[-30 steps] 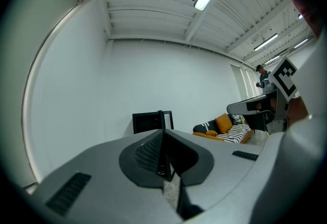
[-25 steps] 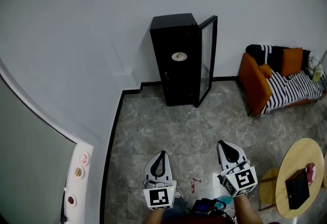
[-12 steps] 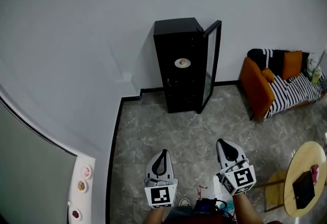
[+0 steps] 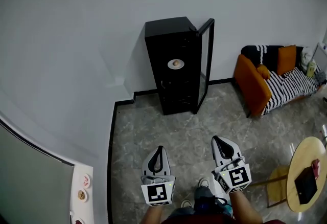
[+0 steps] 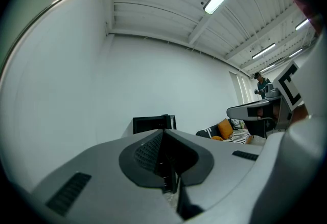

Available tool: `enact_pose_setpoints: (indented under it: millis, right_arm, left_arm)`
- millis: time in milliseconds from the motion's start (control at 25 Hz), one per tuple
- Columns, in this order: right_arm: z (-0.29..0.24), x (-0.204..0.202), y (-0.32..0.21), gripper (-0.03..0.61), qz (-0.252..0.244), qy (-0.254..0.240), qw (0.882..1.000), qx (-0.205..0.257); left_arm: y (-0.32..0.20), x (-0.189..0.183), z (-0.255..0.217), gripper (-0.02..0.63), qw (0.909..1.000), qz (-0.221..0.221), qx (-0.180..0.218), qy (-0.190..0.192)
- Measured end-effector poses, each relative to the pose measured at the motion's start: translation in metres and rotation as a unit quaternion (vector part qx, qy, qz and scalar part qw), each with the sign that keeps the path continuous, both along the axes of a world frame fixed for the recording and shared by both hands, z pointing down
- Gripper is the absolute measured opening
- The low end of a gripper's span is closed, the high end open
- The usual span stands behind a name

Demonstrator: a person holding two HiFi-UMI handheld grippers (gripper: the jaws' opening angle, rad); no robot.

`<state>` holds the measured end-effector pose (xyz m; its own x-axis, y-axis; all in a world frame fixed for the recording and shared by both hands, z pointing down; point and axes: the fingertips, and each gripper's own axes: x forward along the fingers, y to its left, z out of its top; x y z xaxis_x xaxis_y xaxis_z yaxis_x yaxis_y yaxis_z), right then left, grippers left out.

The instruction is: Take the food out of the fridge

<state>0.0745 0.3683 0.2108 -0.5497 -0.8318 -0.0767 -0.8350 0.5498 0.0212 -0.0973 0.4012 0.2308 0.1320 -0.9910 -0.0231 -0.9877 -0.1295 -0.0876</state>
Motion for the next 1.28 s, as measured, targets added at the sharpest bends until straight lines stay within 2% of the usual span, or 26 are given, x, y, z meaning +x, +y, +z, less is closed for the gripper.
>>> enact_pose_setpoints:
  millis: [120,240,360,480,600,840,960,1280]
  right_arm:
    - [-0.003,0.005,-0.014,0.021,-0.004,-0.014,1.000,0.018]
    - [-0.013,0.013,-0.030,0.021,-0.011,-0.023,0.998,0.051]
    - [-0.017,0.022,-0.053,0.021,-0.019,-0.023,0.997,0.065]
    - [-0.014,0.035,-0.077,0.021,-0.028,-0.015,0.998,0.050]
    - [-0.014,0.054,-0.105,0.021,-0.027,-0.029,0.998,0.052]
    - [-0.005,0.079,-0.151,0.021,-0.033,-0.027,0.998,0.039]
    - [-0.004,0.084,-0.167,0.021,-0.044,-0.022,0.998,0.035]
    - [-0.001,0.082,-0.208,0.021,-0.054,-0.014,0.998,0.032]
  left_arm:
    - [-0.019,0.007,-0.006,0.014,0.9996,-0.002,0.020,0.021]
    - [-0.039,0.017,0.002,0.014,1.0000,-0.004,0.000,-0.004]
    - [-0.064,0.031,-0.001,0.014,0.9999,-0.009,0.003,-0.003]
    - [-0.088,0.048,-0.010,0.014,0.9992,-0.021,0.026,0.024]
    - [-0.112,0.064,-0.010,0.014,0.9995,-0.025,0.014,0.009]
    - [-0.153,0.093,-0.006,0.014,0.9994,-0.033,0.008,0.008]
    - [-0.170,0.105,-0.007,0.014,0.9989,-0.038,0.015,0.022]
    - [-0.206,0.112,-0.002,0.014,0.9994,-0.035,-0.003,-0.002]
